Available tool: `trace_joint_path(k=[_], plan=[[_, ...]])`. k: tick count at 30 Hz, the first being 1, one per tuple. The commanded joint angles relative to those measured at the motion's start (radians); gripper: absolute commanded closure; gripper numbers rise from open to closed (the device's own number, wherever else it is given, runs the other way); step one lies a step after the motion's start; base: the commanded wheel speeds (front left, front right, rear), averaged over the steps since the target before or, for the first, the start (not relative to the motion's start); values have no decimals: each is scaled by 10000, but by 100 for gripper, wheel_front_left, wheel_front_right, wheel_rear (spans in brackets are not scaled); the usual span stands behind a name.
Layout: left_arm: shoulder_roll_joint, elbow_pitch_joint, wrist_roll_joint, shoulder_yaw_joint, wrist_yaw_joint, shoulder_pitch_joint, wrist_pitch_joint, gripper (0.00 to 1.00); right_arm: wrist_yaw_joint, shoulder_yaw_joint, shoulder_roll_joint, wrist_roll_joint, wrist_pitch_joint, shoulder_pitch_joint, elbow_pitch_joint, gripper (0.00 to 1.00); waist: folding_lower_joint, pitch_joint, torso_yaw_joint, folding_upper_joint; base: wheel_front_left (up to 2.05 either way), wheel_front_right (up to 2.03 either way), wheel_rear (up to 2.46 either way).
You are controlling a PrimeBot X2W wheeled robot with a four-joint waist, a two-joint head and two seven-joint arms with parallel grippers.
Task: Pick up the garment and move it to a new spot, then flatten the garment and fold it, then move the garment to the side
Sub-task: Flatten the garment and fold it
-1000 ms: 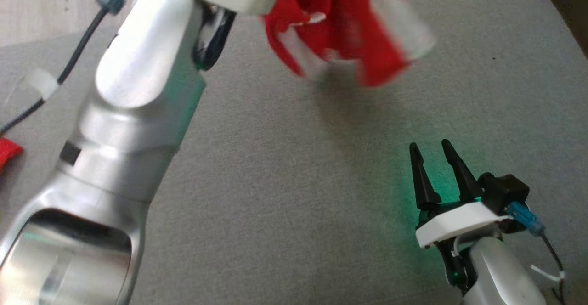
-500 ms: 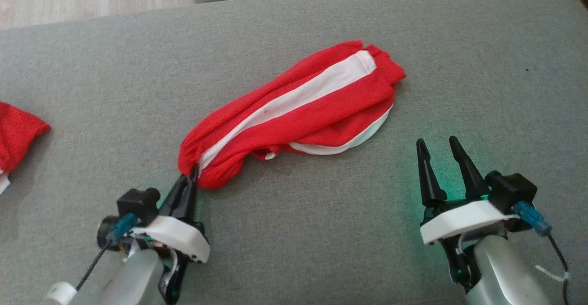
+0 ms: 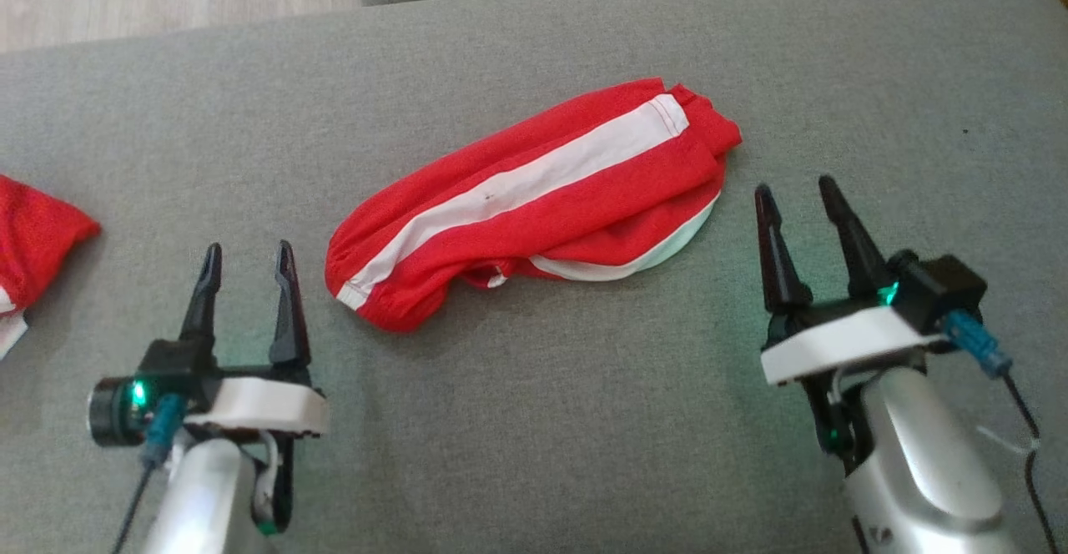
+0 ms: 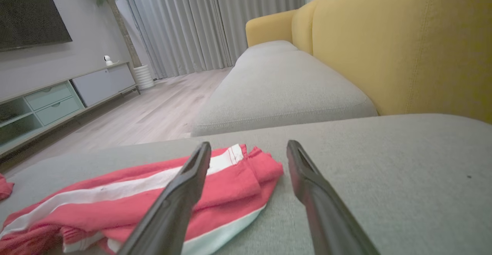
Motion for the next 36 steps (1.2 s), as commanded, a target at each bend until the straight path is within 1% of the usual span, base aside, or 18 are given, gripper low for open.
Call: trace_joint_path(k=[1, 3, 5, 10, 13, 19, 23, 29, 36], plan=[[-67, -382, 131, 454, 62, -7, -52, 0, -7, 171, -32, -37, 6, -386, -261, 0, 0, -48, 31, -1, 0, 0, 0], [-301, -407, 271, 520, -66, 164, -52, 0, -7, 191, -49, -79, 6, -514, -25, 0, 0, -81, 86, -1, 0, 0, 0], [-391, -390, 335, 545, -134, 210, -52, 0, -7, 216, -74, -100, 6, -598, 140, 0, 0, -73, 123, -1, 0, 0, 0], [-722, -322, 621, 587, -426, 161, -52, 0, -7, 511, -318, 17, 35, -1411, 1362, 0, 0, 203, 404, -1, 0, 0, 0], [-865, -281, 741, 542, -553, 40, -53, 0, -7, 739, -481, 295, 179, -2184, 2089, 0, 0, 478, 643, -1, 0, 0, 0], [-1026, -243, 817, 295, -677, -135, -53, 0, -7, 1291, -783, 1070, 866, -3551, 3334, 0, 0, 990, 1145, -1, 0, 0, 0], [-1054, -247, 781, 158, -682, -238, -53, 0, -7, 1726, -1027, 1409, 1339, -4225, 4021, 0, 0, 1260, 1372, -1, 0, 0, 0], [-1060, -252, 476, -180, -599, -365, -53, 0, -7, 2220, -1235, 1902, 1327, -4875, 4637, 0, 0, 1459, 1552, -1, 0, 0, 0], [-1062, -276, 355, -343, -468, -336, -53, 0, -7, 3285, -1331, 2638, 1459, -5201, 4862, 0, 0, 1517, 1522, -1, 0, 0, 0]])
